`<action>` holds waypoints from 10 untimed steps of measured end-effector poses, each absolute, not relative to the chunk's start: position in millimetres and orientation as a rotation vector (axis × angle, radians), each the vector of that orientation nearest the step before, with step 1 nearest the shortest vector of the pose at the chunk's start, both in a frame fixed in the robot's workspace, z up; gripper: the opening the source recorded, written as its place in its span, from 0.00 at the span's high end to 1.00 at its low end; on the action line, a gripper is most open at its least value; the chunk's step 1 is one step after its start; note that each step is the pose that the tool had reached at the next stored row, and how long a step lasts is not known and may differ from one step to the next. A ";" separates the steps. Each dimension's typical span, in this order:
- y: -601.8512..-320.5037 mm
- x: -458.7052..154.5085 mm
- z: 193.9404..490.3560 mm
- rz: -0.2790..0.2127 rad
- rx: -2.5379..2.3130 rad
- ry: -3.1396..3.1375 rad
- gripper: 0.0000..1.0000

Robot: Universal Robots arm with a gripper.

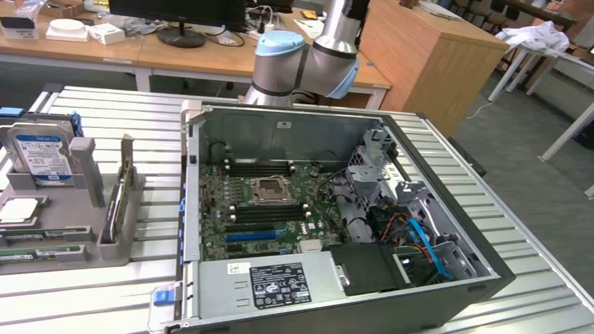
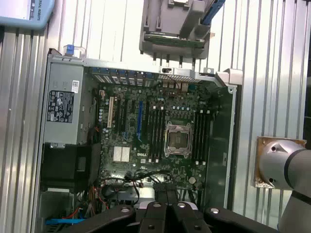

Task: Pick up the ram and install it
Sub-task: 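Press down the ram until it locks into place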

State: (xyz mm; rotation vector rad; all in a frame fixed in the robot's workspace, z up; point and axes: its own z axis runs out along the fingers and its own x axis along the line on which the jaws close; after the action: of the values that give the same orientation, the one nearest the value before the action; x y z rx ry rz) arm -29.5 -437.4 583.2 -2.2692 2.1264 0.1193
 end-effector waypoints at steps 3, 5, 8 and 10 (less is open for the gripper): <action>-437.4 -29.4 583.2 0.119 -2.269 2.126 0.90; -437.4 -29.5 583.2 0.119 -2.269 2.126 0.90; -437.4 -29.5 583.2 0.119 -2.269 2.126 0.90; -437.4 -29.5 583.2 0.119 -2.269 2.126 0.90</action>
State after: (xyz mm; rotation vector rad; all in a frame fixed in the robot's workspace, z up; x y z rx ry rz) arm -29.5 -437.4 583.2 -2.2692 2.1263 0.1193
